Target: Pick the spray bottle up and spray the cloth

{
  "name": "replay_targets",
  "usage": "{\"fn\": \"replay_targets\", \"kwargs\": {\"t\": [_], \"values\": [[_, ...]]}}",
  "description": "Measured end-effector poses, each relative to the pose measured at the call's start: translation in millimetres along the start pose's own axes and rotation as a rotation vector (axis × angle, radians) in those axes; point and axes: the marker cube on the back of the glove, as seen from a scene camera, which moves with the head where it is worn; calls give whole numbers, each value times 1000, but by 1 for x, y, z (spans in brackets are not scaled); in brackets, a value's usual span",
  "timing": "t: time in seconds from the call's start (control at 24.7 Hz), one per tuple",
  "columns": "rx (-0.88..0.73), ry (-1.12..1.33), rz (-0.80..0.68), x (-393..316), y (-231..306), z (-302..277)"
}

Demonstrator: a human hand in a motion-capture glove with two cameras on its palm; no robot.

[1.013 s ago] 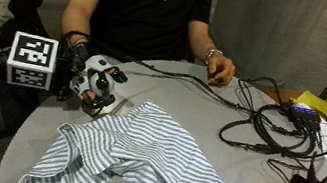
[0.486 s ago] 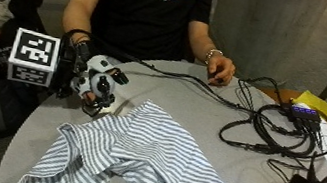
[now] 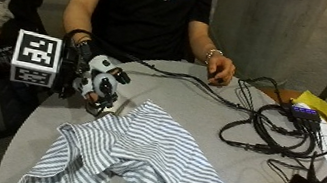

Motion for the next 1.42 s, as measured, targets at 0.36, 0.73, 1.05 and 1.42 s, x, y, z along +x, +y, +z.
{"fn": "replay_targets", "kwargs": {"t": [0.36, 0.73, 1.05, 1.42], "values": [[-9, 23, 7, 6, 5, 3], [-17, -85, -276, -11, 22, 28], [-124, -209, -683, -35, 66, 123], [-254, -126, -829, -25, 72, 235]]}}
